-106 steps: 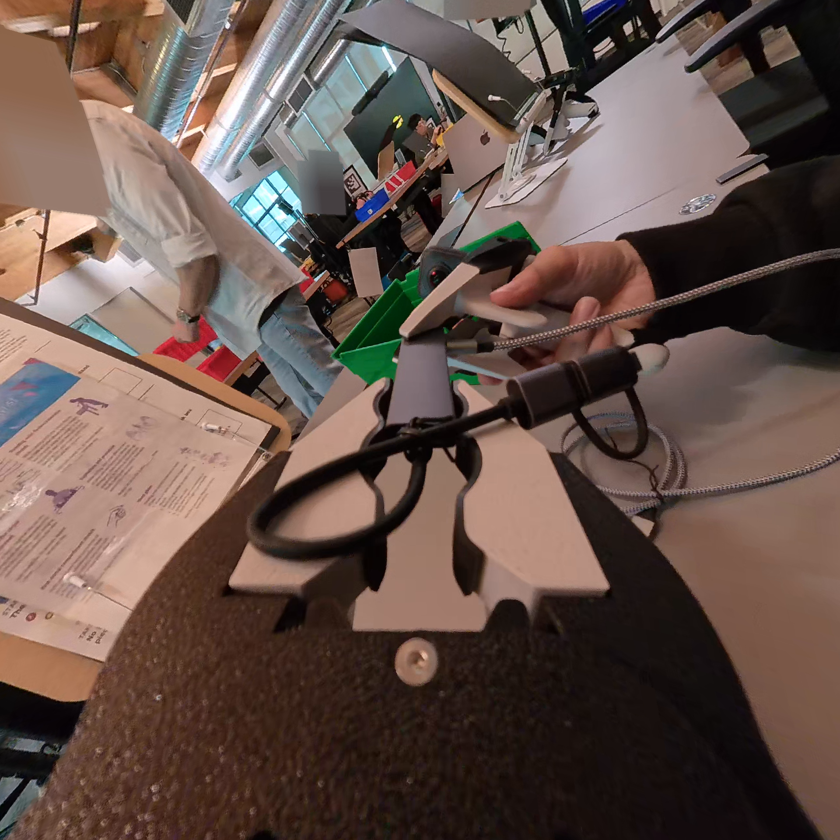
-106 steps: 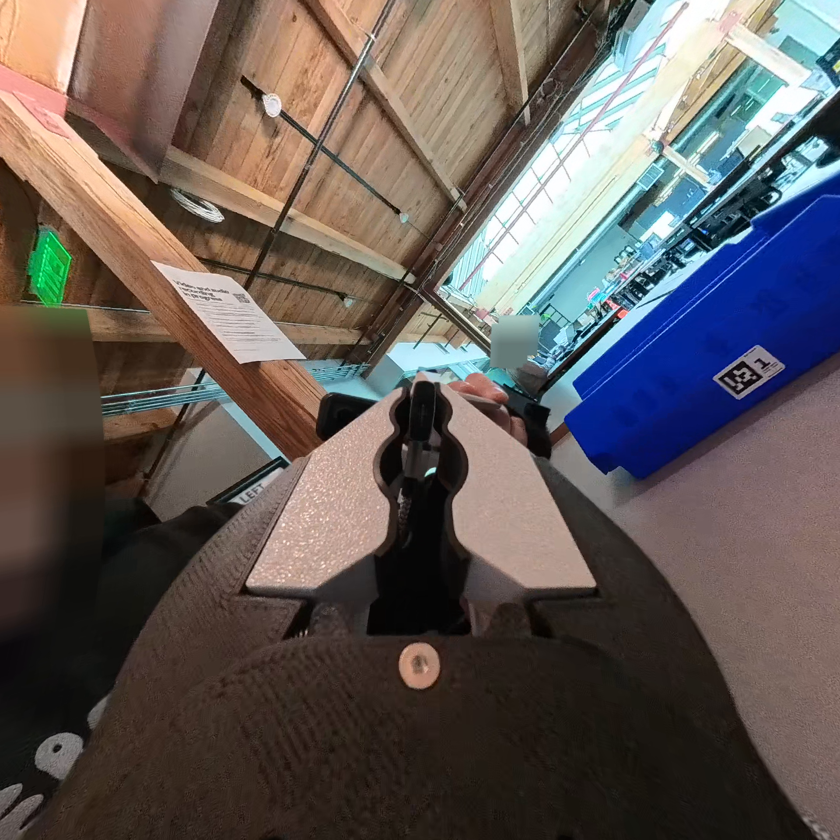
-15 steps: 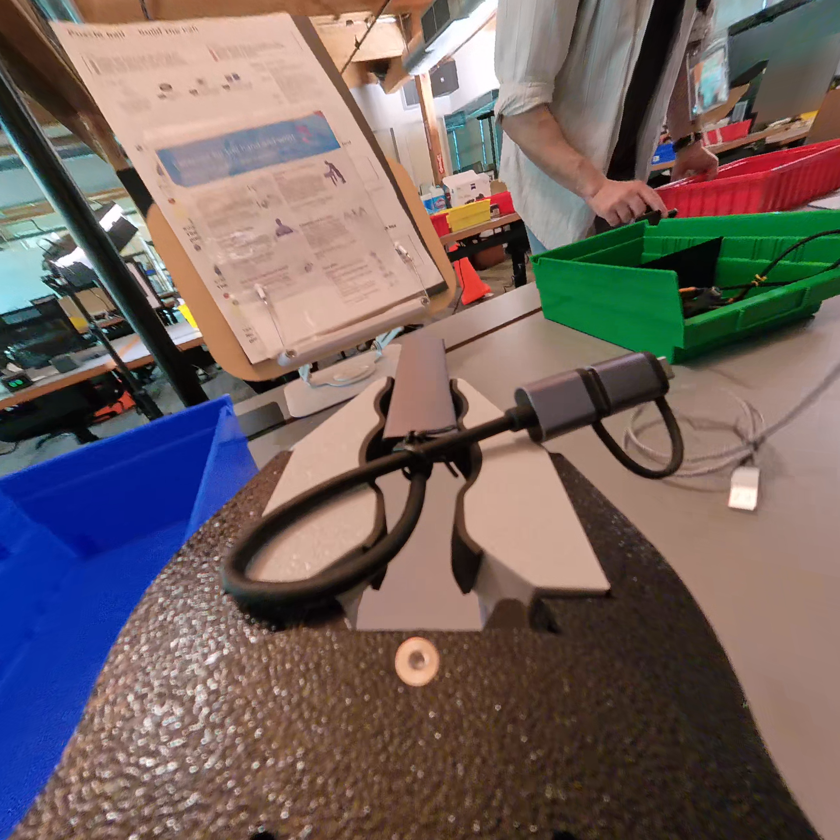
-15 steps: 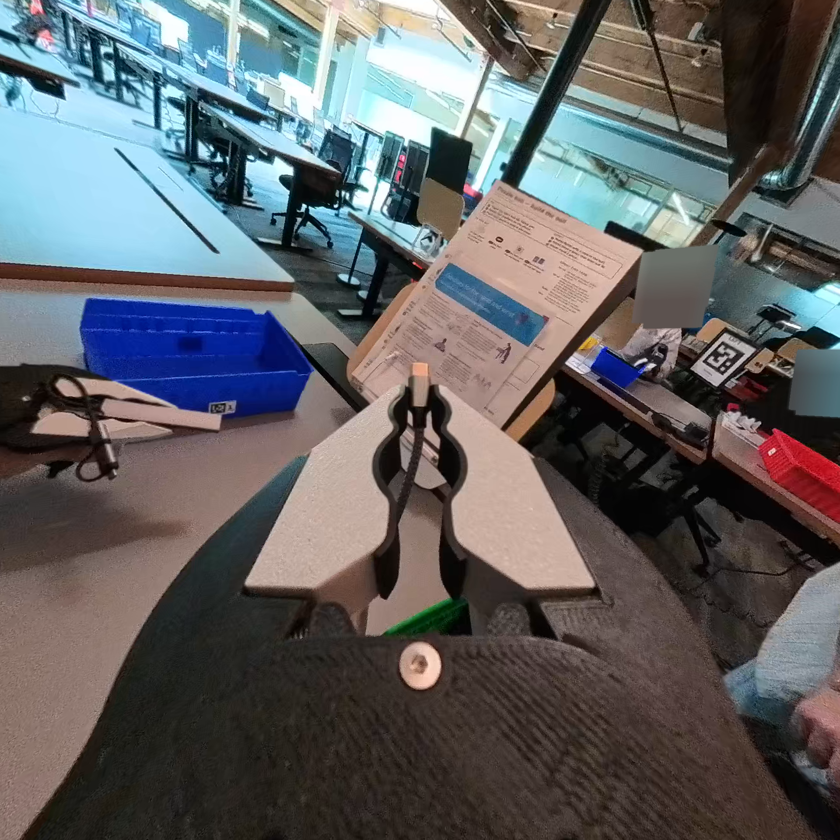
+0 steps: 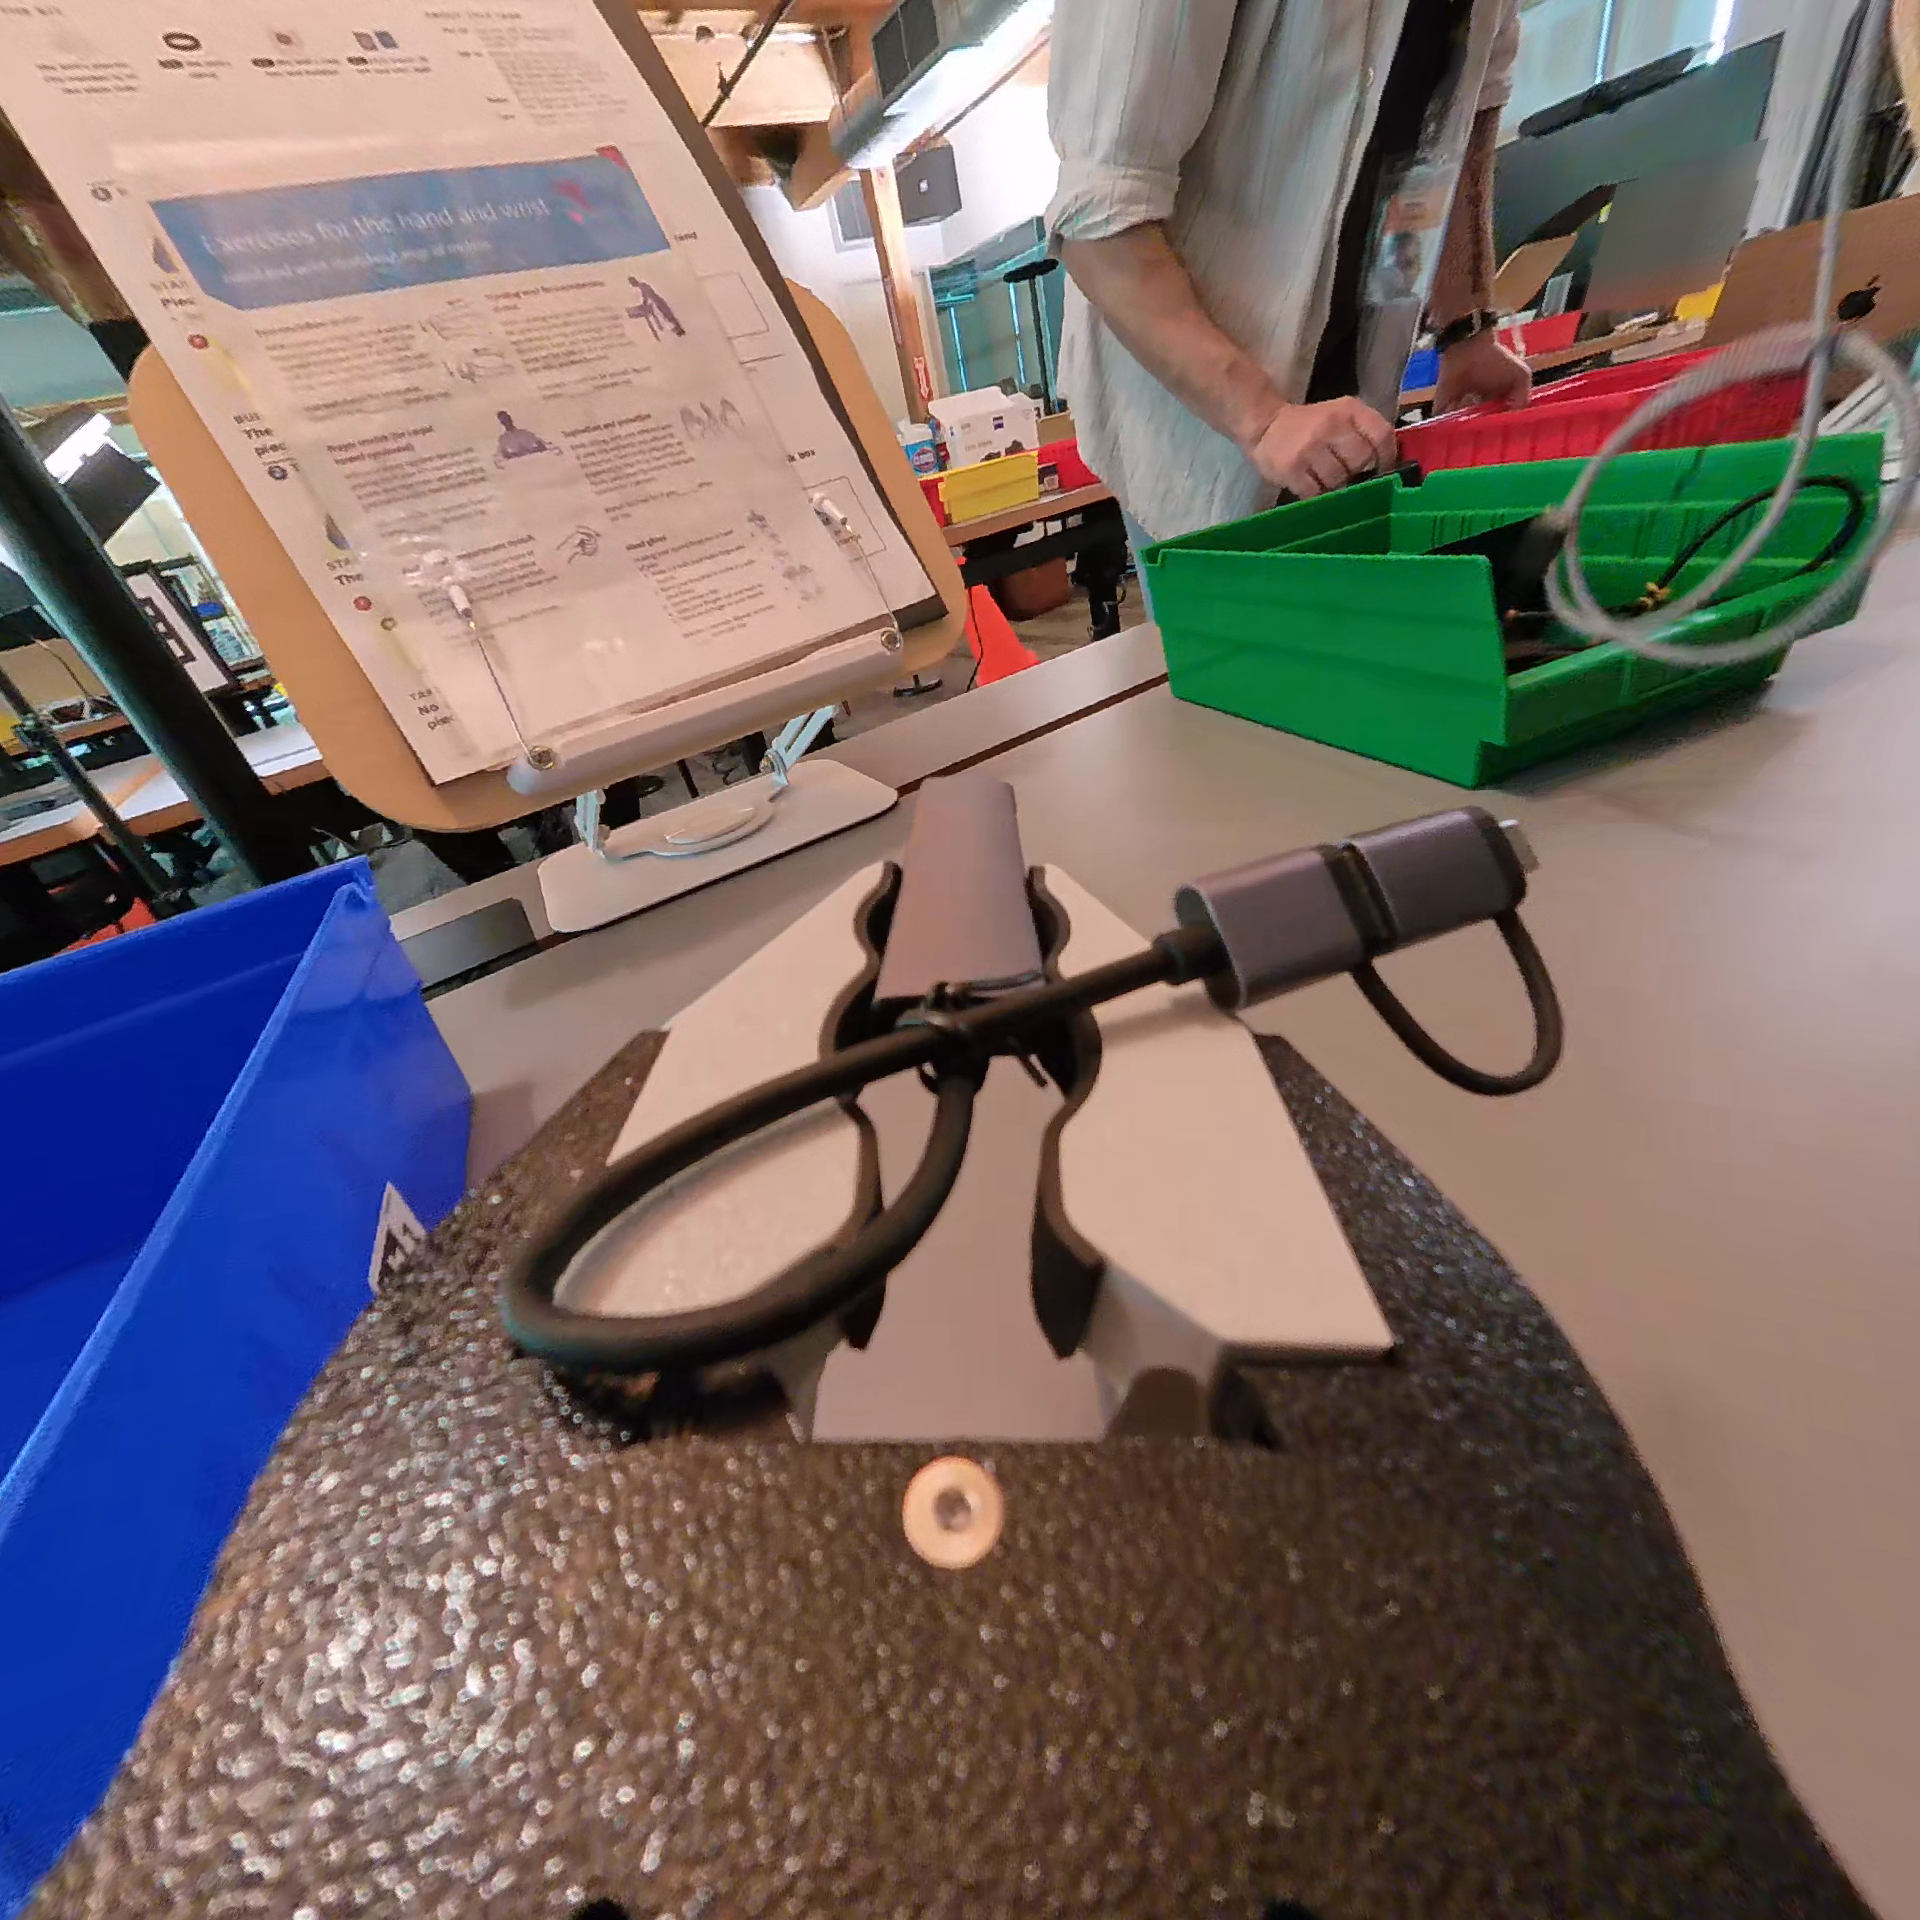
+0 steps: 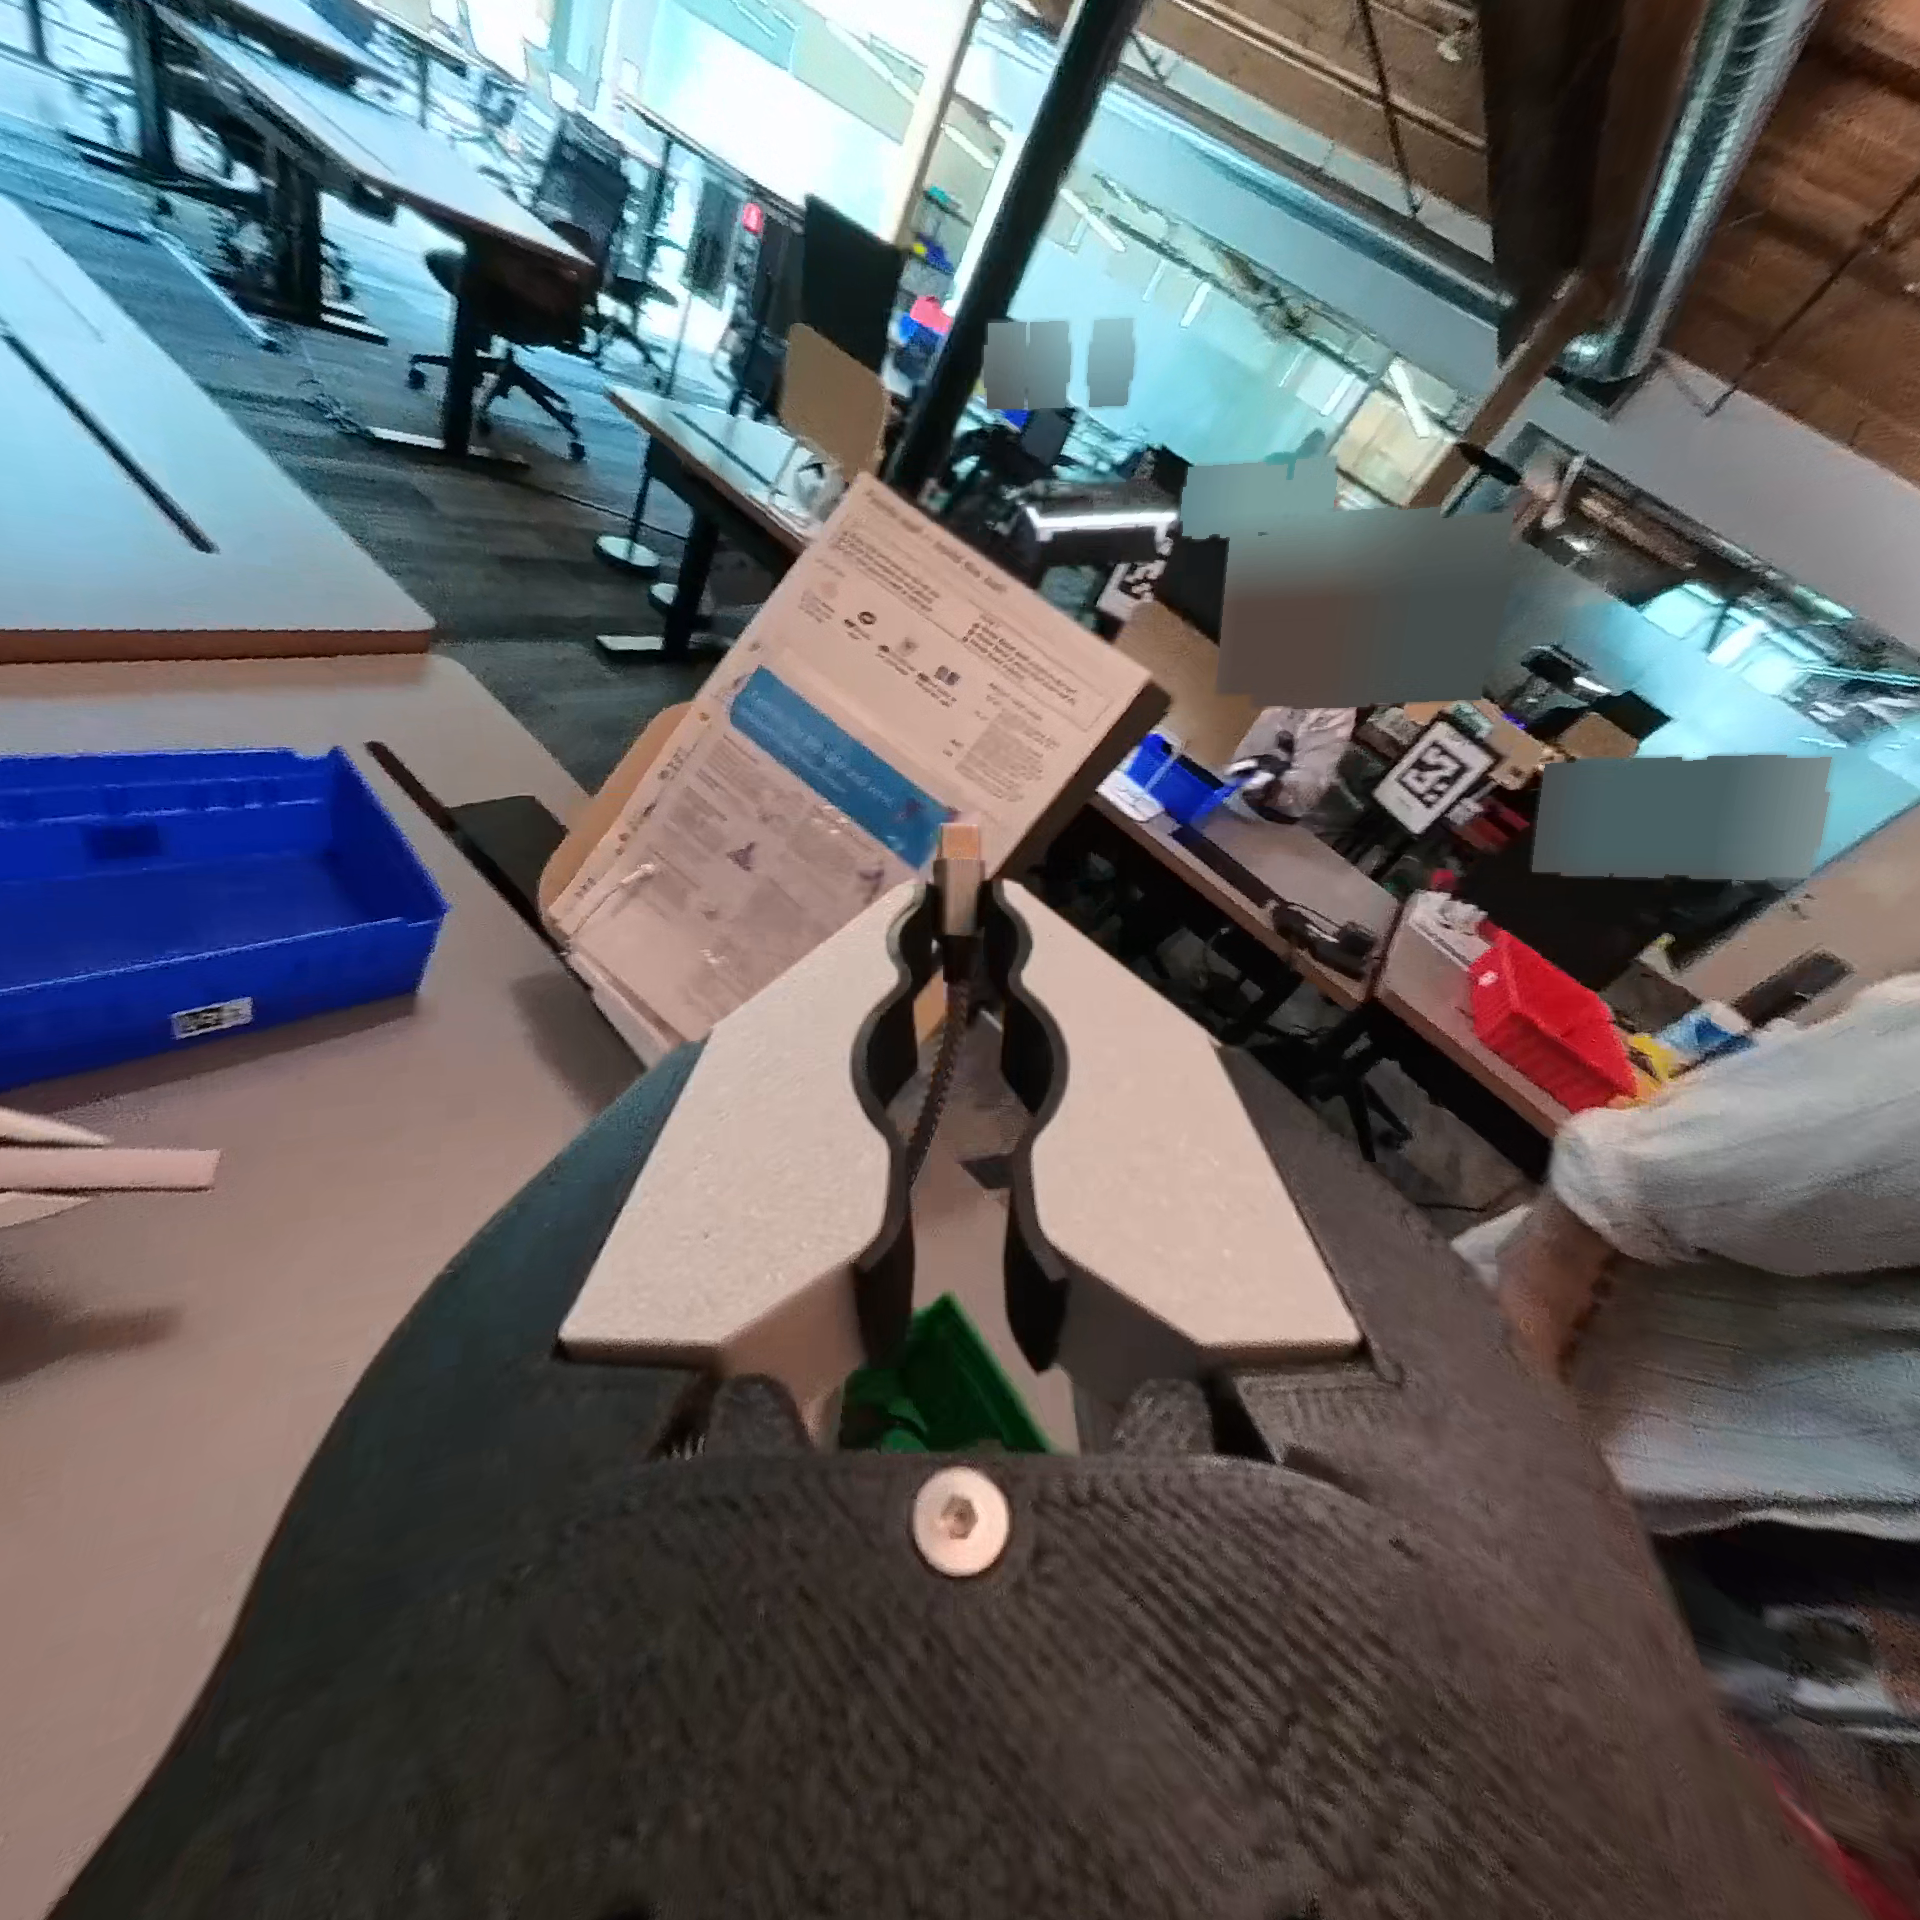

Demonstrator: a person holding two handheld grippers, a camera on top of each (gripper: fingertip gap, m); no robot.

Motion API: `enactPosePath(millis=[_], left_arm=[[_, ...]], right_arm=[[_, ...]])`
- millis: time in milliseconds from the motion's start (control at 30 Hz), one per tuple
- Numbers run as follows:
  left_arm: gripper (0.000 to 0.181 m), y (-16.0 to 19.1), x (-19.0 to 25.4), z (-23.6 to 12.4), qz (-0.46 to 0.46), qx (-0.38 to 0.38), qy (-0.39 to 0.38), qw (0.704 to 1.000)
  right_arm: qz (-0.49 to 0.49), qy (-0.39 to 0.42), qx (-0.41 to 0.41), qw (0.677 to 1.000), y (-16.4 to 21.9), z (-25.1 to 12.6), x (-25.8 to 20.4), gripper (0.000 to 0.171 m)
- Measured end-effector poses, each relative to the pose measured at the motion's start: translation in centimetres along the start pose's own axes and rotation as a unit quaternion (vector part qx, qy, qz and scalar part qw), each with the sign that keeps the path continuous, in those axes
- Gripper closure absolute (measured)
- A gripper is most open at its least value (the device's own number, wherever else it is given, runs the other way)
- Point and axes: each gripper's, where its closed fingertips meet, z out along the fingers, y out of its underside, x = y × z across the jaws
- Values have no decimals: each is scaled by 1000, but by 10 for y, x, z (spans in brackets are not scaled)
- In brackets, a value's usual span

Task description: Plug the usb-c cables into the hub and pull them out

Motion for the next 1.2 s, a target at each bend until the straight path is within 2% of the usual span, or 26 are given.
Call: enactPosePath(millis=[167,233,333,400,500,700,833,933,1000,1133,1200], left_arm=[[160,2,6,-1,-8,3,18,1000],[160,1,7,-1,-9,6,21,1000],[159,-1,8,-2,-19,14,25,999],[159,-2,8,-4,-18,17,26,999],[159,-2,9,-6,-20,19,31,999],[159,-4,12,-10,-12,27,38,999],[159,-4,15,-9,-15,25,43,999],[160,-3,18,-8,-7,22,49,999],[159,-3,18,-8,-8,22,48,999],[159,-4,15,-10,-16,28,46,998],[159,-5,15,-10,-16,30,46,998]], right_arm=[[-33,85,-15,996,-20,-8,54,163],[-38,96,-36,994,-9,-4,60,163],[-63,104,-82,989,36,11,55,163],[-105,142,-104,979,73,20,57,163],[-131,145,-147,970,137,34,47,163],[-128,45,-278,951,277,52,-8,163],[-160,-69,-372,912,353,53,-54,163],[-208,-125,-415,877,389,53,-76,163],[-202,-181,-443,854,413,51,-98,164],[-180,-229,-489,822,448,42,-122,161],[-133,-251,-510,812,451,30,-135,132]])
